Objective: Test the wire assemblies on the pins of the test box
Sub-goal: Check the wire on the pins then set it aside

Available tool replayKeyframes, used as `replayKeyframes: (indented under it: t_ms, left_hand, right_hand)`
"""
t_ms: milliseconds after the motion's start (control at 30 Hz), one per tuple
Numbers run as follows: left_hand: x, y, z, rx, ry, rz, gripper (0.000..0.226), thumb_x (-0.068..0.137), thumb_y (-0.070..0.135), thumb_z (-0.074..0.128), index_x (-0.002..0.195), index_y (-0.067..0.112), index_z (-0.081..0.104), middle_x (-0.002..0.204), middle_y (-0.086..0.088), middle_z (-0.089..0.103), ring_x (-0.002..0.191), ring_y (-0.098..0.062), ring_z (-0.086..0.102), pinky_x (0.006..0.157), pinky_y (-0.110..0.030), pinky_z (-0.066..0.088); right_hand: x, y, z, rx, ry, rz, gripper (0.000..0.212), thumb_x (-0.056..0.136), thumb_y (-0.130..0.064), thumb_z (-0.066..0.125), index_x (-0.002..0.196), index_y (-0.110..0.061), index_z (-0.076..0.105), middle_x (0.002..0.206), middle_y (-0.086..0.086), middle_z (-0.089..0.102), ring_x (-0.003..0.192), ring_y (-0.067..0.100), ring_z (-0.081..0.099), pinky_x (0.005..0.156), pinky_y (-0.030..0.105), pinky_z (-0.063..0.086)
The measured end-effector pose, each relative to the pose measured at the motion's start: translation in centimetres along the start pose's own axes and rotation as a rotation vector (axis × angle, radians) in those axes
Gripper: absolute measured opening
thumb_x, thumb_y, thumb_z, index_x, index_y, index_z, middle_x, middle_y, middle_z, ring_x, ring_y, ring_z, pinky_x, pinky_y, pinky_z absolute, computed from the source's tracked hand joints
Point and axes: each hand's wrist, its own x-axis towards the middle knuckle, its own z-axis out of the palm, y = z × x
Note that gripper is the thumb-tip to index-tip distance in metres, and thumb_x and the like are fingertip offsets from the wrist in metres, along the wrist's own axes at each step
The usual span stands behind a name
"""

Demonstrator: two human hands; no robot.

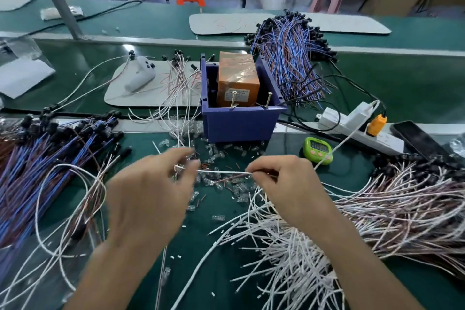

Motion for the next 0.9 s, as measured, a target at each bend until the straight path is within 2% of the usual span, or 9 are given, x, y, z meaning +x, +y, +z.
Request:
replayKeyframes:
  t_ms: [67, 100, 167, 300, 467, 567, 733, 800, 900]
  left_hand:
    - [0.8, 2.1, 0.5, -0.211, -0.314, 0.066, 0.030, 0.089, 0.049, 0.068, 0.117, 0.041, 0.074, 0.106, 0.016, 0.076, 0.096, -0.008, 0.067, 0.084, -0.022, 0.047]
    - [1.2, 2.9, 0.8, -0.292, -0.447, 0.051, 0.027, 0.091, 0.047, 0.069, 0.118, 0.045, 0.072, 0.108, 0.020, 0.075, 0.100, -0.004, 0.065, 0.089, -0.023, 0.047]
    - [1.7, 3.8, 1.8, -0.464, -0.626, -0.031, 0.014, 0.095, 0.039, 0.069, 0.103, 0.049, 0.073, 0.085, 0.023, 0.074, 0.077, -0.001, 0.064, 0.071, -0.025, 0.051]
    - [2.1, 3.9, 3.0, -0.580, -0.710, -0.081, 0.020, 0.098, 0.035, 0.068, 0.090, 0.052, 0.075, 0.064, 0.015, 0.067, 0.044, -0.003, 0.046, 0.041, -0.014, 0.032]
    - [2.4, 5.7, 3.5, -0.652, -0.846, -0.006, 0.027, 0.101, 0.034, 0.063, 0.098, 0.058, 0.074, 0.066, 0.010, 0.065, 0.048, -0.003, 0.043, 0.045, -0.014, 0.030]
    - [2.2, 7.9, 4.1, -0.659, -0.847, 0.012, 0.026, 0.100, 0.029, 0.064, 0.099, 0.051, 0.077, 0.065, 0.012, 0.065, 0.048, -0.002, 0.045, 0.044, -0.014, 0.030]
    - [1.7, 10.9, 5.7, -0.677, -0.938, 0.060, 0.022, 0.102, 0.031, 0.062, 0.099, 0.045, 0.078, 0.059, 0.010, 0.060, 0.045, -0.003, 0.041, 0.042, -0.014, 0.029]
    - [1.3, 11.9, 6.3, -0.647, -1.016, 0.089, 0.019, 0.101, 0.035, 0.063, 0.098, 0.049, 0.076, 0.063, 0.013, 0.066, 0.045, -0.003, 0.043, 0.043, -0.017, 0.033]
    - [0.5, 13.1, 7.2, -0.569, -1.062, 0.110, 0.022, 0.097, 0.033, 0.068, 0.096, 0.054, 0.075, 0.079, 0.020, 0.074, 0.043, -0.003, 0.049, 0.043, -0.017, 0.040]
  right_hand:
    - [-0.2, -0.8, -0.6, 0.033, 0.008, -0.052, 0.020, 0.092, -0.016, 0.070, 0.096, -0.034, 0.078, 0.077, -0.032, 0.068, 0.066, -0.001, 0.064, 0.060, 0.013, 0.047]
    - [-0.3, -1.1, -1.0, 0.065, 0.008, -0.073, 0.021, 0.091, -0.016, 0.071, 0.096, -0.035, 0.077, 0.079, -0.028, 0.070, 0.069, 0.001, 0.066, 0.062, 0.015, 0.050]
    - [-0.9, -1.4, -1.9, 0.127, 0.005, -0.098, 0.023, 0.090, -0.013, 0.072, 0.094, -0.035, 0.078, 0.077, -0.019, 0.073, 0.066, 0.006, 0.067, 0.059, 0.020, 0.052]
    - [-2.2, 0.2, -5.1, 0.134, 0.033, -0.028, 0.023, 0.088, -0.011, 0.076, 0.087, -0.034, 0.081, 0.071, -0.014, 0.072, 0.058, 0.006, 0.063, 0.052, 0.019, 0.049]
    - [-4.5, 3.7, -10.5, 0.038, 0.032, 0.062, 0.027, 0.088, -0.011, 0.077, 0.085, -0.036, 0.083, 0.065, -0.020, 0.070, 0.046, 0.001, 0.051, 0.045, 0.011, 0.036]
    - [-5.4, 5.6, -13.6, -0.148, 0.138, 0.089, 0.031, 0.087, -0.010, 0.078, 0.080, -0.040, 0.082, 0.066, -0.015, 0.072, 0.048, 0.010, 0.057, 0.044, 0.020, 0.043]
    - [-6.5, 9.2, -19.0, -0.396, 0.315, 0.145, 0.034, 0.078, -0.003, 0.082, 0.077, -0.037, 0.082, 0.079, -0.015, 0.074, 0.076, 0.006, 0.065, 0.075, 0.015, 0.046]
    - [-7.0, 11.0, -20.3, -0.393, 0.340, 0.189, 0.038, 0.075, 0.003, 0.078, 0.074, -0.035, 0.082, 0.077, -0.018, 0.072, 0.076, 0.002, 0.064, 0.075, 0.016, 0.048]
    - [-7.5, 13.7, -21.1, -0.461, 0.364, 0.261, 0.040, 0.074, 0.008, 0.073, 0.072, -0.031, 0.082, 0.079, -0.008, 0.076, 0.077, 0.012, 0.058, 0.094, 0.034, 0.050]
